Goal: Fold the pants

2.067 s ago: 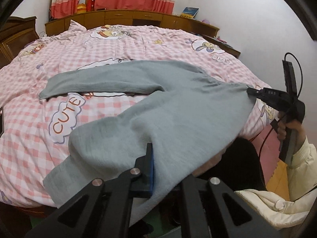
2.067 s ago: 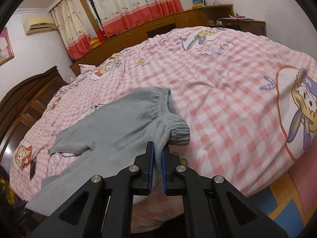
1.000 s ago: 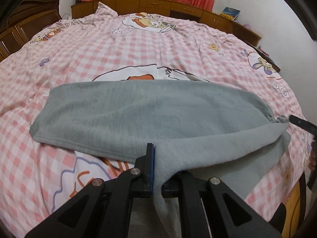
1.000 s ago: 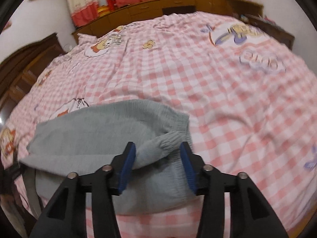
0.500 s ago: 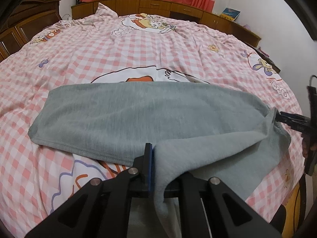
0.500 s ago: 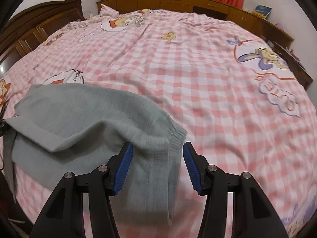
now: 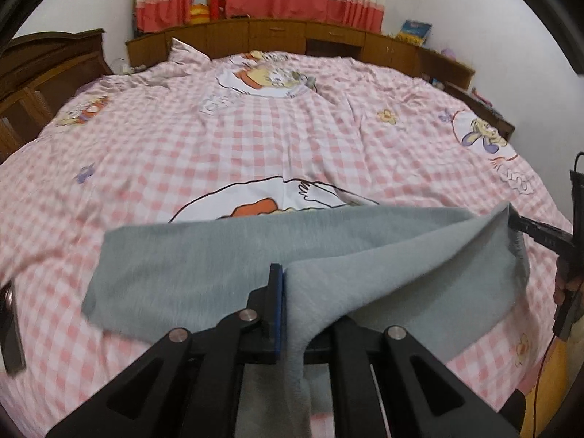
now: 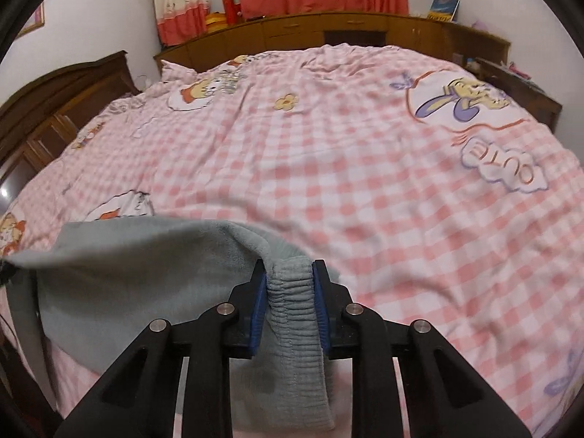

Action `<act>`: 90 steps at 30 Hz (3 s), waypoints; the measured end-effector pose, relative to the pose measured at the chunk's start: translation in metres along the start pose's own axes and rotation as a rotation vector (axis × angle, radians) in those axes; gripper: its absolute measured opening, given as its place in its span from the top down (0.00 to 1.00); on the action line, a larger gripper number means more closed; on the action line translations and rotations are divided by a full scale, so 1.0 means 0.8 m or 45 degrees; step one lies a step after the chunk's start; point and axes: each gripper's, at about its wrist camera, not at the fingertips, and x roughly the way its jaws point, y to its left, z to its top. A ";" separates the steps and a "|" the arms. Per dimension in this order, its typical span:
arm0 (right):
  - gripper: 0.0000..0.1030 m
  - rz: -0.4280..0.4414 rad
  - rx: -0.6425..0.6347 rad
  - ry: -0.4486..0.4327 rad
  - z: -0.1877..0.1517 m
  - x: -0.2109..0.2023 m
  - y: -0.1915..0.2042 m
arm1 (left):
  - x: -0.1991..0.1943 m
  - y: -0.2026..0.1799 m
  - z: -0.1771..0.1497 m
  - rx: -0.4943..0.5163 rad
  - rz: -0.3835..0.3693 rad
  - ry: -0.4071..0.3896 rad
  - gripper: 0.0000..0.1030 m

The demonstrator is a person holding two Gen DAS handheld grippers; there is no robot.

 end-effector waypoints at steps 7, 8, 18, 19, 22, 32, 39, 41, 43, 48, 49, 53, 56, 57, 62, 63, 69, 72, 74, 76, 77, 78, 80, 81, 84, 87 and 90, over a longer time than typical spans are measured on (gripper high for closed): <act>0.77 -0.091 0.062 0.111 -0.002 0.055 -0.009 | 0.094 0.010 0.042 -0.001 -0.018 0.165 0.94; 0.77 -0.098 0.061 0.121 -0.003 0.060 -0.010 | 0.109 0.009 0.042 0.015 -0.010 0.183 0.93; 0.66 -0.126 0.108 0.153 -0.011 0.081 -0.018 | 0.136 0.001 0.026 0.117 0.060 0.176 0.29; 0.66 -0.124 0.113 0.152 -0.010 0.079 -0.018 | 0.132 -0.001 0.024 0.134 0.061 0.166 0.24; 0.66 -0.134 0.090 0.142 -0.008 0.073 -0.014 | 0.122 -0.005 0.020 0.168 0.077 0.156 0.23; 0.65 -0.125 0.014 0.029 -0.014 0.007 0.030 | 0.057 -0.004 0.011 0.135 0.029 0.126 0.22; 0.65 -0.017 -0.071 0.046 -0.050 -0.006 0.106 | -0.001 -0.003 -0.027 0.144 0.020 0.088 0.22; 0.65 0.013 -0.095 0.053 -0.060 -0.009 0.130 | -0.011 0.001 -0.041 0.126 0.017 0.095 0.22; 0.65 0.052 -0.111 0.060 -0.067 -0.013 0.152 | -0.019 0.005 -0.057 0.104 0.017 0.102 0.22; 0.65 0.057 -0.155 0.054 -0.081 -0.019 0.193 | -0.034 0.010 -0.098 -0.011 -0.018 0.116 0.22; 0.65 0.062 -0.157 0.059 -0.084 -0.020 0.200 | -0.036 0.009 -0.104 -0.031 -0.029 0.117 0.22; 0.65 0.131 -0.112 0.062 -0.094 -0.023 0.220 | -0.040 0.001 -0.124 -0.080 -0.072 0.119 0.22; 0.65 0.159 -0.080 0.062 -0.101 -0.023 0.230 | -0.034 -0.010 -0.137 -0.081 -0.046 0.141 0.22; 0.65 0.166 -0.066 0.066 -0.103 -0.022 0.231 | -0.031 -0.014 -0.142 -0.075 -0.046 0.151 0.22; 0.65 0.181 -0.029 0.098 -0.113 -0.015 0.237 | -0.007 -0.029 -0.161 -0.037 0.018 0.189 0.22; 0.65 0.179 -0.024 0.103 -0.115 -0.013 0.237 | -0.003 -0.032 -0.164 -0.016 0.036 0.194 0.22; 0.65 0.176 0.024 0.110 -0.118 -0.008 0.232 | -0.002 -0.013 -0.165 0.015 0.092 0.132 0.61; 0.65 0.174 0.038 0.104 -0.116 -0.007 0.231 | -0.009 0.010 -0.157 -0.033 0.028 0.128 0.83; 0.65 0.170 0.040 0.099 -0.115 -0.006 0.232 | -0.016 0.016 -0.150 -0.027 0.026 0.105 0.91; 0.65 0.167 0.035 0.097 -0.113 -0.005 0.236 | -0.027 0.023 -0.141 -0.003 0.055 0.067 0.92; 0.65 0.166 0.025 0.098 -0.112 -0.004 0.239 | -0.035 0.030 -0.134 0.002 0.069 0.043 0.92; 0.65 0.164 0.016 0.099 -0.112 -0.003 0.241 | -0.040 0.036 -0.128 0.000 0.089 0.029 0.92; 0.65 0.160 -0.001 0.101 -0.110 0.000 0.245 | -0.045 0.047 -0.116 -0.001 0.108 0.009 0.92; 0.65 0.160 -0.004 0.103 -0.110 0.002 0.247 | -0.046 0.056 -0.108 -0.001 0.128 0.001 0.92; 0.65 0.166 -0.012 0.109 -0.107 0.008 0.253 | -0.043 0.080 -0.084 0.012 0.183 -0.021 0.93; 0.65 0.163 -0.031 0.114 -0.106 0.014 0.259 | -0.033 0.106 -0.056 0.028 0.264 -0.033 0.93; 0.65 0.162 -0.038 0.121 -0.104 0.022 0.264 | -0.012 0.136 -0.033 -0.002 0.294 -0.010 0.93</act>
